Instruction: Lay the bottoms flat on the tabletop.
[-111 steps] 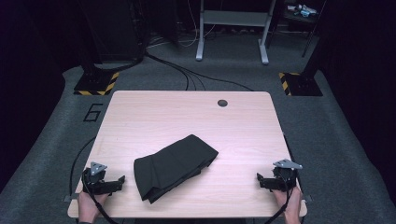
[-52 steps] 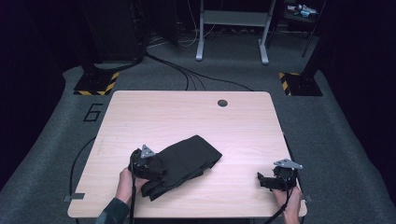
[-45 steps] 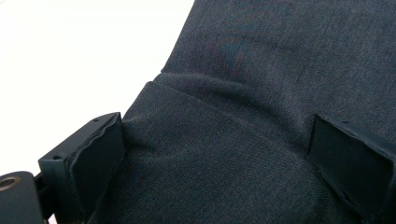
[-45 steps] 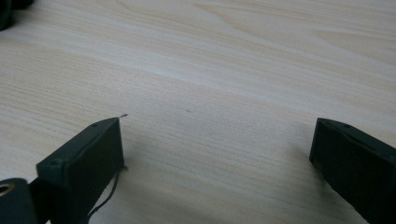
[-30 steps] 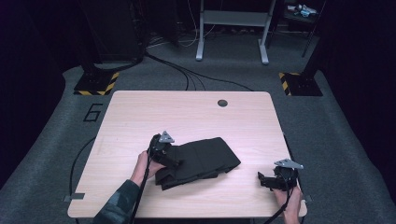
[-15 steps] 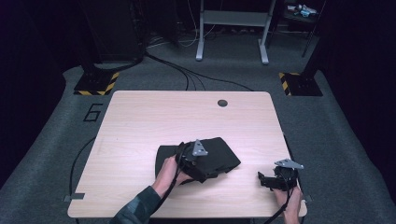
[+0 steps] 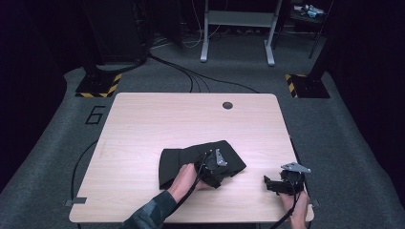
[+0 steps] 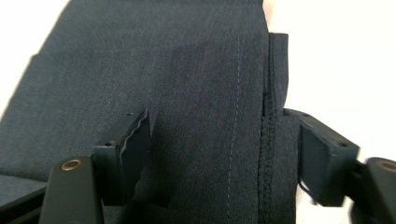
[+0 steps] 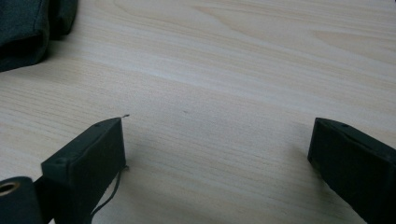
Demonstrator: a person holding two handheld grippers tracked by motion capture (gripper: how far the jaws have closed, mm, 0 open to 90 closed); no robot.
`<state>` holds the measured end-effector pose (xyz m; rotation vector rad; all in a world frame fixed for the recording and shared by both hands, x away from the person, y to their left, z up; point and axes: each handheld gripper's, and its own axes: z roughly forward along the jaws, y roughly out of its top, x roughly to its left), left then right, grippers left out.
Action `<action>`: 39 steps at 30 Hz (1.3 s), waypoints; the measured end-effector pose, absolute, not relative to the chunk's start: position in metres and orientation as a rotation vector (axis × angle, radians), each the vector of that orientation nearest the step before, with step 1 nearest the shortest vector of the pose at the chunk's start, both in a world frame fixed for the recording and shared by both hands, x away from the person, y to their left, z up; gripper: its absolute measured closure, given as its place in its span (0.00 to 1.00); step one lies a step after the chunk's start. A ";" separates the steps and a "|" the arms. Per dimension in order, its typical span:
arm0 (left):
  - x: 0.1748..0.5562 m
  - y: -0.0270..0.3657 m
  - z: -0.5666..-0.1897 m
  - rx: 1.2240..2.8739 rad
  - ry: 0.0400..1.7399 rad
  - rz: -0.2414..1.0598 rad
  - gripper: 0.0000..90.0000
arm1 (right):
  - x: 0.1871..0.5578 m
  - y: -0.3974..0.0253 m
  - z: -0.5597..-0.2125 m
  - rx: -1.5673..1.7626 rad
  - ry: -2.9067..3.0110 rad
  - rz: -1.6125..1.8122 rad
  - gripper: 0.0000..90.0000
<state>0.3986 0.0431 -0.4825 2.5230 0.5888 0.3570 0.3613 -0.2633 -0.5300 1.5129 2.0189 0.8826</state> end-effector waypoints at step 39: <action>0.407 0.070 -0.460 2.372 0.572 0.200 0.82 | 0.361 -0.263 -0.530 1.514 2.014 0.877 0.05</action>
